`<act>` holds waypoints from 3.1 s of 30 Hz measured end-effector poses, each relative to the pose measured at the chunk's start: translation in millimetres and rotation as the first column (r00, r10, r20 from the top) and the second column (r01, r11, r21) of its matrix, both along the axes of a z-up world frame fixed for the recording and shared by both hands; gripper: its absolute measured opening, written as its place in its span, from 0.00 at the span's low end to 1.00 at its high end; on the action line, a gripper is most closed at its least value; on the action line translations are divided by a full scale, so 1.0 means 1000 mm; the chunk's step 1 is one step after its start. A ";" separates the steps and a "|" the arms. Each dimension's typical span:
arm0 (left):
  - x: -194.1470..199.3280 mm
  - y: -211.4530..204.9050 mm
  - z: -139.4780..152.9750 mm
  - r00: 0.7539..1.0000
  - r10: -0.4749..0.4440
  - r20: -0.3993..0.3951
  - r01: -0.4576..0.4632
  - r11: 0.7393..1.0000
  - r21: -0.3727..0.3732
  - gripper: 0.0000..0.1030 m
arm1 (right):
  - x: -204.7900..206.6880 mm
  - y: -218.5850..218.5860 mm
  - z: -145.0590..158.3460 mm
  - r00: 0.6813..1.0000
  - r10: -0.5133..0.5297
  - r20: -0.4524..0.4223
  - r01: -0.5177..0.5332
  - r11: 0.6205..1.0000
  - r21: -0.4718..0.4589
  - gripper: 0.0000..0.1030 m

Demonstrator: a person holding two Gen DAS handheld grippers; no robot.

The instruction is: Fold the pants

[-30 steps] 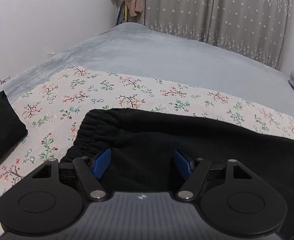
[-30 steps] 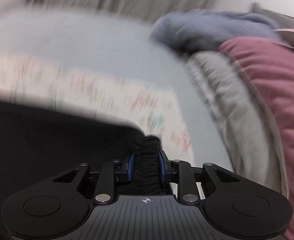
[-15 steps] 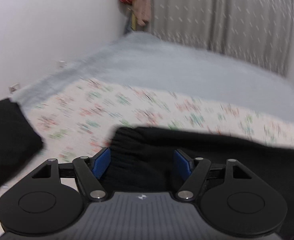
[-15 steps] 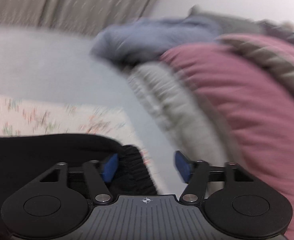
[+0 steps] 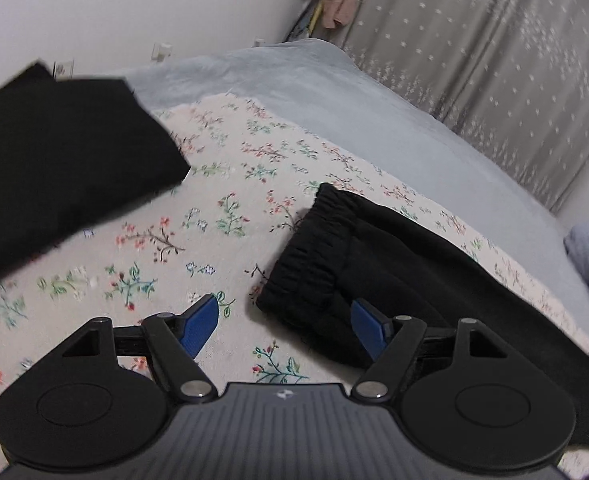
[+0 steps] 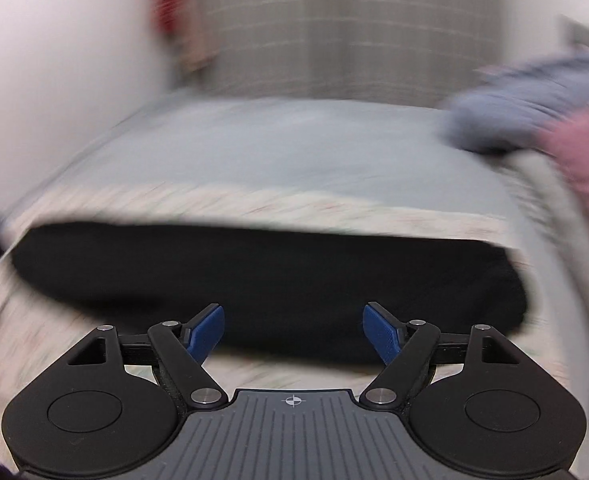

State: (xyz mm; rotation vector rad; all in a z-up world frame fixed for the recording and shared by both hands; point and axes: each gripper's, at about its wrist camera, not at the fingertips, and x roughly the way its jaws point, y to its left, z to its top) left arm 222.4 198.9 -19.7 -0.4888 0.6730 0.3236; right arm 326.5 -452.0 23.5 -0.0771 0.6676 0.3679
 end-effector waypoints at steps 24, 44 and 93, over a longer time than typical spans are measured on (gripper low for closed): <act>0.041 0.023 -0.055 0.995 0.008 0.099 0.017 0.969 -0.245 0.83 | 0.048 0.238 -0.107 0.931 0.351 0.095 -0.323 0.919 -0.227 0.73; 0.038 0.032 -0.054 0.995 -0.008 0.097 0.035 0.959 -0.281 0.80 | 0.077 0.193 -0.075 0.900 0.437 0.012 -0.430 0.880 0.202 0.10; -0.017 0.046 -0.063 0.980 0.153 0.125 -0.082 0.890 -0.448 0.33 | 0.055 0.146 -0.121 0.836 0.474 -0.278 -0.379 0.864 0.332 0.09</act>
